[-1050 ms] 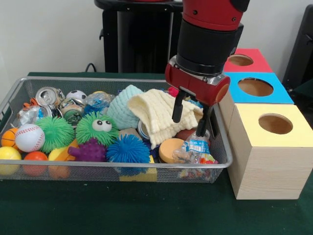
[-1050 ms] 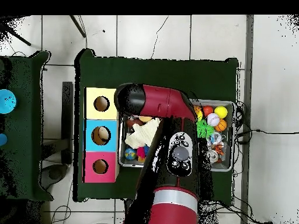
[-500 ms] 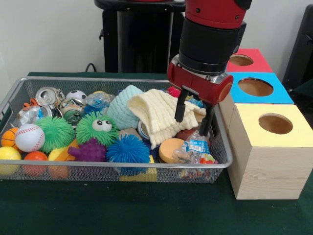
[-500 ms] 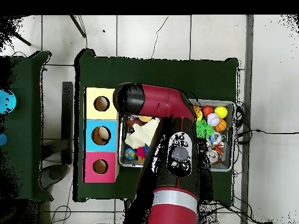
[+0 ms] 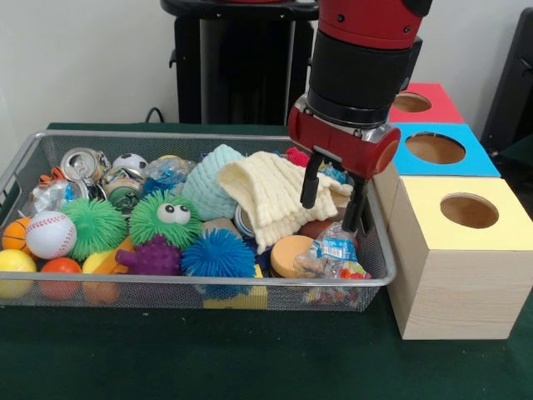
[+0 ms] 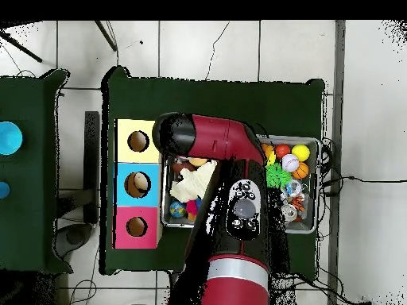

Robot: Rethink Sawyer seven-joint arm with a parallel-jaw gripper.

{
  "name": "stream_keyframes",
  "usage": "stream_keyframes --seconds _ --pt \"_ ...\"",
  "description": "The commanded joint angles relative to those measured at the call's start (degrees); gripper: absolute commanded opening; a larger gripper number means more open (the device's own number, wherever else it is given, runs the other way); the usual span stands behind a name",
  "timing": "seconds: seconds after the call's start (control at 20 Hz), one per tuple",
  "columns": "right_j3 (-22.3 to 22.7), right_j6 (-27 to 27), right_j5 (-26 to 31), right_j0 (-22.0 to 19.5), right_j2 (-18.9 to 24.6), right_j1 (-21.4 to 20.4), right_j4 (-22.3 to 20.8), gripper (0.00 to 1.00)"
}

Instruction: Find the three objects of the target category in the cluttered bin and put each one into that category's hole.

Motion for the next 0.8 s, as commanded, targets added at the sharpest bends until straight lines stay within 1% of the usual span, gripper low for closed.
stream_keyframes --seconds 0.05,0.8 --pt "7.46 -0.79 -2.58 -0.64 5.04 0.05 -2.13 1.00" --pt "7.56 -0.25 -3.07 -0.41 4.89 0.17 -2.17 1.00"
